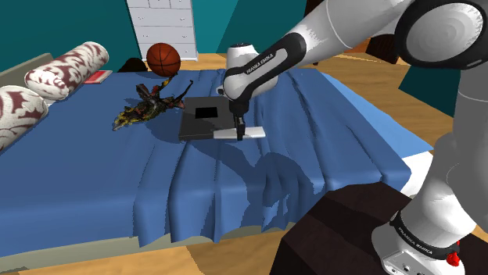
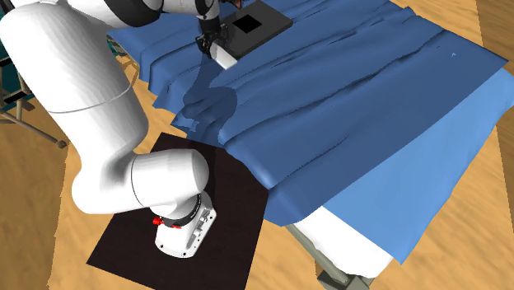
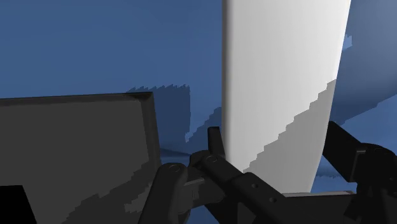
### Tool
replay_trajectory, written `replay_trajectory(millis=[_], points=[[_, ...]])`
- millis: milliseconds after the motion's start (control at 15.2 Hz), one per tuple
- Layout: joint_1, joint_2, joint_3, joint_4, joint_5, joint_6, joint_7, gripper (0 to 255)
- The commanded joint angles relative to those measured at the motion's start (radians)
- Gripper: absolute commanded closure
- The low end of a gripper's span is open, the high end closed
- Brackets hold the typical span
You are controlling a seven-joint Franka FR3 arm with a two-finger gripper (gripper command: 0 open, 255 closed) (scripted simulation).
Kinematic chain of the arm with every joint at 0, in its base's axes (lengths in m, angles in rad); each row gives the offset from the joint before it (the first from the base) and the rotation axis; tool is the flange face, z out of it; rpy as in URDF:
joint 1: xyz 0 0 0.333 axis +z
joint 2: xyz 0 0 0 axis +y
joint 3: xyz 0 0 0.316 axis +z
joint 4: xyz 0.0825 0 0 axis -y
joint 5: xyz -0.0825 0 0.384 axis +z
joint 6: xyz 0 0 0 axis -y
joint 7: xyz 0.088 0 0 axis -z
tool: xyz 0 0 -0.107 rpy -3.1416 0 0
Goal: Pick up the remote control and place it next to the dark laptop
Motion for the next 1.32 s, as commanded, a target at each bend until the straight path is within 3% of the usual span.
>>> replay_trajectory(millis=[0,792,1254], points=[[-0.003,0.021,0.005,0.002,0.008,0.019,-0.003,255],[-0.023,0.128,0.033,-0.008,0.050,0.133,-0.028,255],[-0.023,0.128,0.033,-0.008,0.050,0.133,-0.028,255]])
